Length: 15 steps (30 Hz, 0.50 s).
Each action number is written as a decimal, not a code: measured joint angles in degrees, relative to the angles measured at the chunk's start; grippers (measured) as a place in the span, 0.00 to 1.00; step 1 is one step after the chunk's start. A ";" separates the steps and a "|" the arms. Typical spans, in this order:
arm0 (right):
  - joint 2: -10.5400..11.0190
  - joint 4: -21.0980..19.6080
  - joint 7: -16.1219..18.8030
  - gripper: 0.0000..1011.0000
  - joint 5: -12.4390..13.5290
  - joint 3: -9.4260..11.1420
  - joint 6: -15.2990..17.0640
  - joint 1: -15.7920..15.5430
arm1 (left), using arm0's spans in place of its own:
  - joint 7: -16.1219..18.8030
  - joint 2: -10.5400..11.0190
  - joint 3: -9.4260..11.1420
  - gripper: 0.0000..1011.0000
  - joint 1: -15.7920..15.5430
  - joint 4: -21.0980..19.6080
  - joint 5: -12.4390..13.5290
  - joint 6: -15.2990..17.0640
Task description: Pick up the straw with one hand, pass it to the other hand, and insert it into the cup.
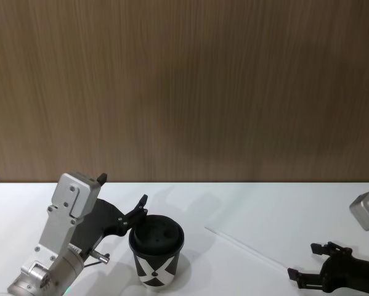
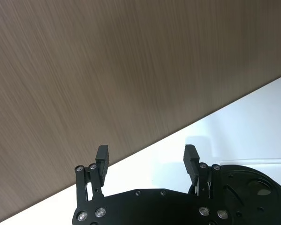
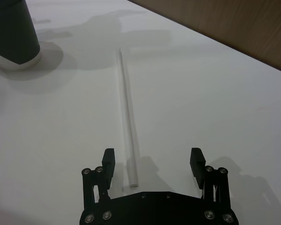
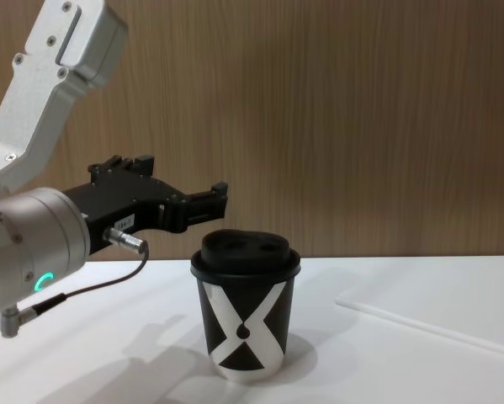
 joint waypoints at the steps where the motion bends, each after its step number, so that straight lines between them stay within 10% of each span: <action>1: 0.01 0.03 0.05 0.99 0.02 -0.08 0.01 0.03 | 0.00 0.00 0.00 0.99 0.00 0.00 0.00 0.00; 15: -0.10 1.20 0.45 0.99 0.10 -1.70 0.26 1.12 | 0.00 0.00 0.00 0.99 0.00 0.00 0.00 0.00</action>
